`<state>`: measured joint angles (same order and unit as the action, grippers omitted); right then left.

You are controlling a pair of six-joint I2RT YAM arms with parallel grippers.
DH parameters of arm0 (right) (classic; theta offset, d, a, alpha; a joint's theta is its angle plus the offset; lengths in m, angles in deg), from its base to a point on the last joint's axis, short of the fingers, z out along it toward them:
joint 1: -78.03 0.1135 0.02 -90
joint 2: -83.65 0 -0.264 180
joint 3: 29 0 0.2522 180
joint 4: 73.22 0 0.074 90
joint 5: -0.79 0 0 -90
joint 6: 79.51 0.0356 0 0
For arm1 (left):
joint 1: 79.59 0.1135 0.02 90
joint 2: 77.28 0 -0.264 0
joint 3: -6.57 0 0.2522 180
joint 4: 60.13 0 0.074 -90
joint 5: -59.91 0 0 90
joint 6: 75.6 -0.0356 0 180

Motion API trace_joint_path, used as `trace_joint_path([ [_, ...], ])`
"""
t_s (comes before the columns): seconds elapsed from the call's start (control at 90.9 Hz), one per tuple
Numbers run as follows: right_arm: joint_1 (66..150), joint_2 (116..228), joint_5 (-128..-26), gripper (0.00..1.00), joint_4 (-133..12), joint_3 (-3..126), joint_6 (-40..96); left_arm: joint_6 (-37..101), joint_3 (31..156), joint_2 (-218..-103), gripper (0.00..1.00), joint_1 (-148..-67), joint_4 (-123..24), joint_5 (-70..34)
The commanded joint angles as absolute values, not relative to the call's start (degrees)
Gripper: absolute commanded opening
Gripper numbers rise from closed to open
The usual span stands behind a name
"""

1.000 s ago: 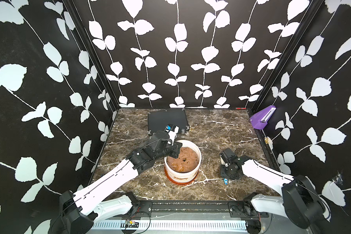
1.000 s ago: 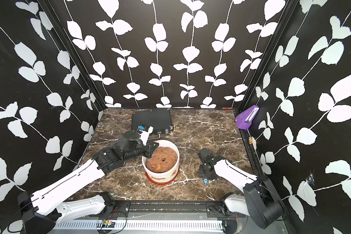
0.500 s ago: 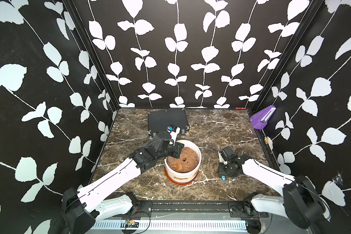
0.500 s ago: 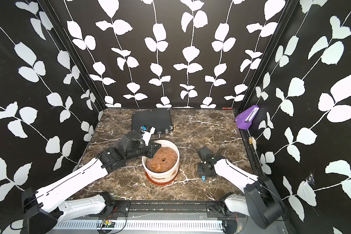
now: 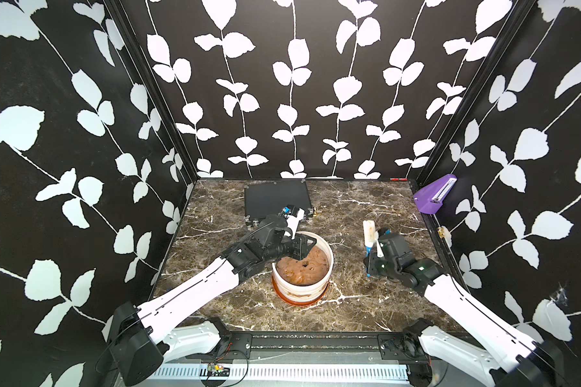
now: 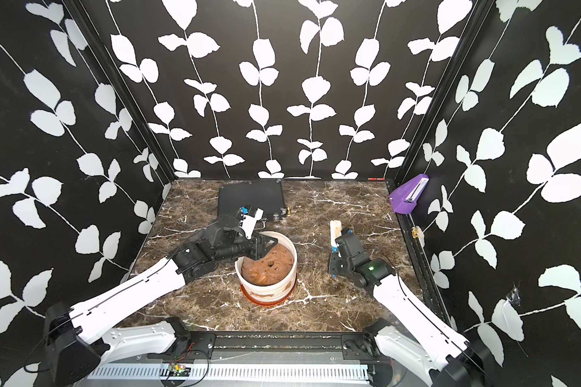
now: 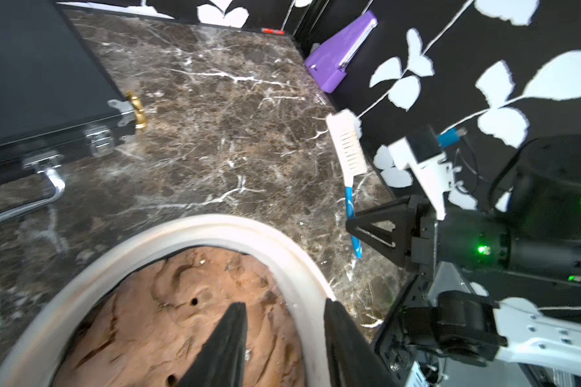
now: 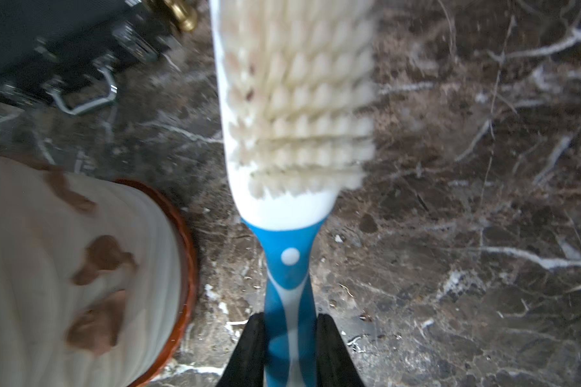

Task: Scrub the dried mud off the ceramic pot
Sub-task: Pick up the brush from the center of the board.

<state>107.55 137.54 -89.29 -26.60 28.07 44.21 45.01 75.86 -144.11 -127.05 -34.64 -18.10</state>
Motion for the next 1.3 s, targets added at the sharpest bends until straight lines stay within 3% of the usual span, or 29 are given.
trace_joint_path([
  [0.0,108.41,136.52,-84.38,0.00,-32.47,33.92,41.79,45.91,76.83,-146.04,0.48,-127.09,-39.31,-13.35],
  [0.33,113.51,145.35,-80.03,0.00,-37.32,45.70,40.25,48.92,77.14,-148.81,0.57,-127.05,-48.75,-9.84],
  [0.583,119.87,147.06,-82.84,0.00,-37.29,46.75,38.42,47.94,79.24,-149.75,0.58,-127.05,-47.44,-12.38],
  [0.99,125.27,148.49,-85.70,0.00,-36.11,48.77,37.23,49.57,77.59,-150.23,0.45,-127.05,-51.70,-9.35],
  [1.287,126.35,148.82,-86.83,0.00,-35.69,48.29,36.91,50.65,77.62,-150.51,0.14,-127.05,-51.90,-11.29],
])
